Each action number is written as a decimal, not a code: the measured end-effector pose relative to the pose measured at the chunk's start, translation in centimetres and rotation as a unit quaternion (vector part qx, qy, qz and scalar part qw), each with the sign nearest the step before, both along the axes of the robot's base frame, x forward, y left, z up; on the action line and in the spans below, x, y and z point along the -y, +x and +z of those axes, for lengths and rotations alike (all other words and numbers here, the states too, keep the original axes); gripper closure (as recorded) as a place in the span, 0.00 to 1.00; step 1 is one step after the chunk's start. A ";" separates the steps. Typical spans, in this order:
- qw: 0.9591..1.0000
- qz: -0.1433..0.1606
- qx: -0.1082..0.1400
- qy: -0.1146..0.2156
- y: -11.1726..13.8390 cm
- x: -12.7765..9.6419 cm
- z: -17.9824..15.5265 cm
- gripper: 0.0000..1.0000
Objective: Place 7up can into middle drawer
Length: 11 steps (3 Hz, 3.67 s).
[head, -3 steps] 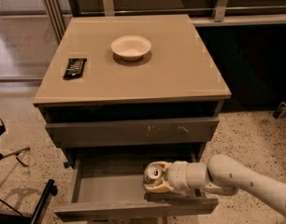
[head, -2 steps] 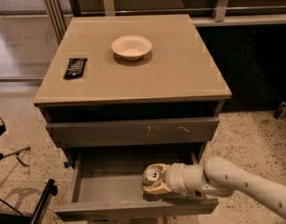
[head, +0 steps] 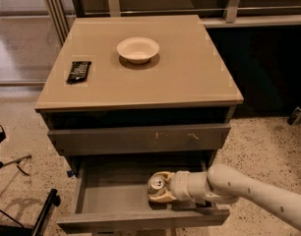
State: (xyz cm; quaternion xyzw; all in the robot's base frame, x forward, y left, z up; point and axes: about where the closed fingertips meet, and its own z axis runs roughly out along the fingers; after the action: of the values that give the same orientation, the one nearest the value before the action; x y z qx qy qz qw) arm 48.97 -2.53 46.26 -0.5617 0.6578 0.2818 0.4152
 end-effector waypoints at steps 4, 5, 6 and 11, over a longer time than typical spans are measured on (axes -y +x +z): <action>0.998 0.051 0.013 0.018 2.1 -4.5 -3.6 1.00; 0.998 0.065 0.007 0.014 2.0 -5.5 -5.0 1.00; 0.998 0.066 0.005 0.012 2.0 -5.6 -5.3 1.00; 0.998 0.069 0.003 0.008 1.9 -5.9 -5.7 0.00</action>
Offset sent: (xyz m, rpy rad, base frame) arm 0.0260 0.0355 -0.0307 0.0305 -0.0353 0.0731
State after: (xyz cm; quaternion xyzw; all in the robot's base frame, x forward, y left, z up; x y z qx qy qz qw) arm 50.83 3.37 40.55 -0.6030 0.6140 0.3132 0.4017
